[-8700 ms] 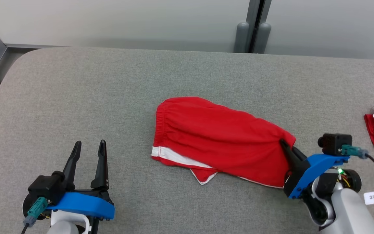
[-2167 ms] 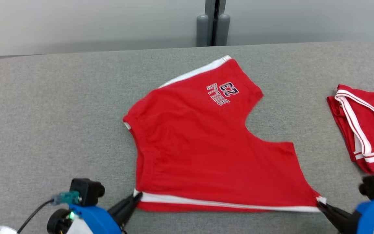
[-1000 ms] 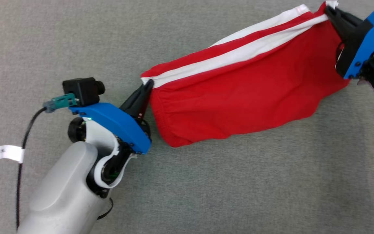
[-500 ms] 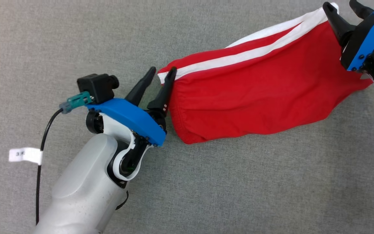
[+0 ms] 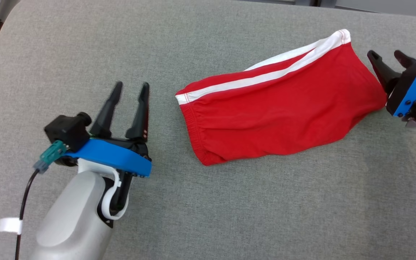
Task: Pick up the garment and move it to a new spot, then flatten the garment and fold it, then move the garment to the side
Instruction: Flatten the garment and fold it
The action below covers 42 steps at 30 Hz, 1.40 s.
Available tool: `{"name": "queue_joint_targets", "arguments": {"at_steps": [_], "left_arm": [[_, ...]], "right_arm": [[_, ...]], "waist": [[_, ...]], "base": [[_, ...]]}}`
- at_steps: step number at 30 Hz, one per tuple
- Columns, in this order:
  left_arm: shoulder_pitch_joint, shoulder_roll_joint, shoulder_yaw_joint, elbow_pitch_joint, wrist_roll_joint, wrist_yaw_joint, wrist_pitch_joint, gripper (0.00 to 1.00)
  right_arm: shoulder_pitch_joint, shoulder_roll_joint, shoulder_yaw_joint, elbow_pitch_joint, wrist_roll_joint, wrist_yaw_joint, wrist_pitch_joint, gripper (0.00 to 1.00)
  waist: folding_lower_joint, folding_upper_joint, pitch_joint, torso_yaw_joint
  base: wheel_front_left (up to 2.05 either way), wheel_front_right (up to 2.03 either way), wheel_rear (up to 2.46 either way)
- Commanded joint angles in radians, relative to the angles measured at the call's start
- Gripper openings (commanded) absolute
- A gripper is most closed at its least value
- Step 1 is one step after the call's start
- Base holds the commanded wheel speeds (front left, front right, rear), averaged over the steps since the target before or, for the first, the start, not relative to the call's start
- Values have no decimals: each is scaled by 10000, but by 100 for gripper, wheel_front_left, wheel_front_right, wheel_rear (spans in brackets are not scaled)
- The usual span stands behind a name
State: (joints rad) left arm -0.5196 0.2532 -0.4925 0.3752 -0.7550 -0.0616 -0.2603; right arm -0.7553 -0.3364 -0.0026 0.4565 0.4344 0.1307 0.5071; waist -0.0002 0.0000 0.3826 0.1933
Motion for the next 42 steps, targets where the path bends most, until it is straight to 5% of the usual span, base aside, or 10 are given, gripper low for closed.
{"name": "queue_joint_targets", "arguments": {"at_steps": [1,7,19,21,29,42], "left_arm": [[97,-58,252,-181,347,29,-51,100],[961,-781,1733,-1061,2448,-196,-53,100],[1645,-1570,2790,-1225,3745,-687,-55,100],[1659,-1618,2871,-1214,3809,-705,-57,100],[1875,-1572,3062,-1148,3688,-710,-57,100],[2717,-1101,2821,-852,3429,-692,-56,100]], "right_arm": [[104,46,-53,34,74,1,-95,100],[52,99,-394,517,-136,1,-262,100],[-222,441,-671,2023,-772,1,160,100],[-186,536,-542,2053,-651,3,188,0],[281,260,-91,1580,-176,1,-492,0],[2243,-256,-1270,159,-414,3,-1155,0]], "waist": [[2,0,34,35],[2,0,341,281],[2,0,616,749],[2,0,602,713],[2,0,220,357],[2,0,-1032,-505]], "base": [[0,0,0],[0,0,0],[0,0,0],[0,0,0],[0,0,0],[0,0,0]]}}
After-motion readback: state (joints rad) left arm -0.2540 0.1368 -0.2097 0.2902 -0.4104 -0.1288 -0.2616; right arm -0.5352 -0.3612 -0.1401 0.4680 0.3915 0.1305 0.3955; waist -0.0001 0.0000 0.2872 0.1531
